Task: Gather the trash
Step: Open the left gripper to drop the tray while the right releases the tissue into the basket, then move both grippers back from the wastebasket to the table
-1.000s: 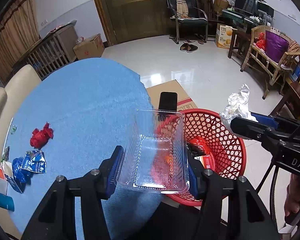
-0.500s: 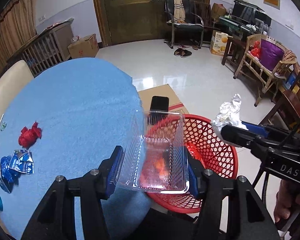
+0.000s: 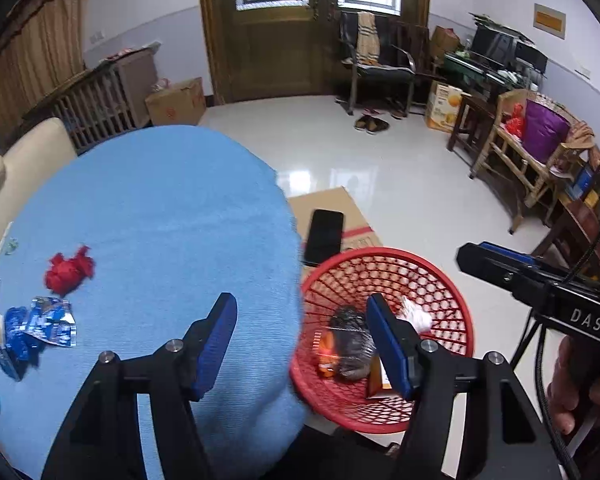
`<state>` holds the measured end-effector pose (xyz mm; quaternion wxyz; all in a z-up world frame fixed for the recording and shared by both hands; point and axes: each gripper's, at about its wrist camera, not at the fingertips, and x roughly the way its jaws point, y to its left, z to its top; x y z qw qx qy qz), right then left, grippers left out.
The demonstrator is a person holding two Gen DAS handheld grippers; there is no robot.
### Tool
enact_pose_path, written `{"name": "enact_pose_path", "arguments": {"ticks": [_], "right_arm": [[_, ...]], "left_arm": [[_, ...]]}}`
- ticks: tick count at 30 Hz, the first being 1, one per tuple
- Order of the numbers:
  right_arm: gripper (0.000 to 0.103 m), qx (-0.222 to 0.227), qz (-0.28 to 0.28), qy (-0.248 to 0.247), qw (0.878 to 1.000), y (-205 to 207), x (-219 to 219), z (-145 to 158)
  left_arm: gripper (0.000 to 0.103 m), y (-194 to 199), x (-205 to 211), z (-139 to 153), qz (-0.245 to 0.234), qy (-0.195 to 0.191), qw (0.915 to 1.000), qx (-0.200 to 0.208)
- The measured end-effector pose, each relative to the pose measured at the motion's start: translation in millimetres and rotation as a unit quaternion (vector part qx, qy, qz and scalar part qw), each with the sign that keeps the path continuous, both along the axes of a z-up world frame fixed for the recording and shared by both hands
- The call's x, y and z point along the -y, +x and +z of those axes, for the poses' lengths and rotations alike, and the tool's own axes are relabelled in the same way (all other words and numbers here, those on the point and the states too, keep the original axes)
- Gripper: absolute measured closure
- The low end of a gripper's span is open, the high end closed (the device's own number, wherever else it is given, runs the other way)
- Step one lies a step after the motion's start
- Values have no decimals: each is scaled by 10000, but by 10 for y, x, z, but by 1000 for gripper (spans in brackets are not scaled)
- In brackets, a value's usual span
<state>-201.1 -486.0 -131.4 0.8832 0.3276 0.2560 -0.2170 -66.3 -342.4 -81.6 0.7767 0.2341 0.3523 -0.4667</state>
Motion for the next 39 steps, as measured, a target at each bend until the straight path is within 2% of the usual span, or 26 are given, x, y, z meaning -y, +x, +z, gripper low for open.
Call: {"name": "enact_pose_path", "arguments": {"ticks": [4, 12, 25, 31, 39], "right_arm": [[45, 27, 70, -89, 9999, 38, -39, 71], [45, 49, 320, -290, 9991, 197, -239, 222], [45, -112, 992, -504, 9937, 728, -643, 350], [45, -196, 1439, -600, 9876, 1112, -881, 375], [45, -397, 2047, -695, 9755, 1711, -1219, 325]], "left_arm": [[35, 72, -138, 81, 286, 32, 9993, 257], [35, 340, -559, 226, 993, -128, 9942, 404], [35, 766, -1213, 68, 1766, -107, 9839, 254], [35, 1103, -1732, -73, 2445, -77, 9695, 147], [35, 1627, -2536, -335, 3442, 56, 9388, -100]]}}
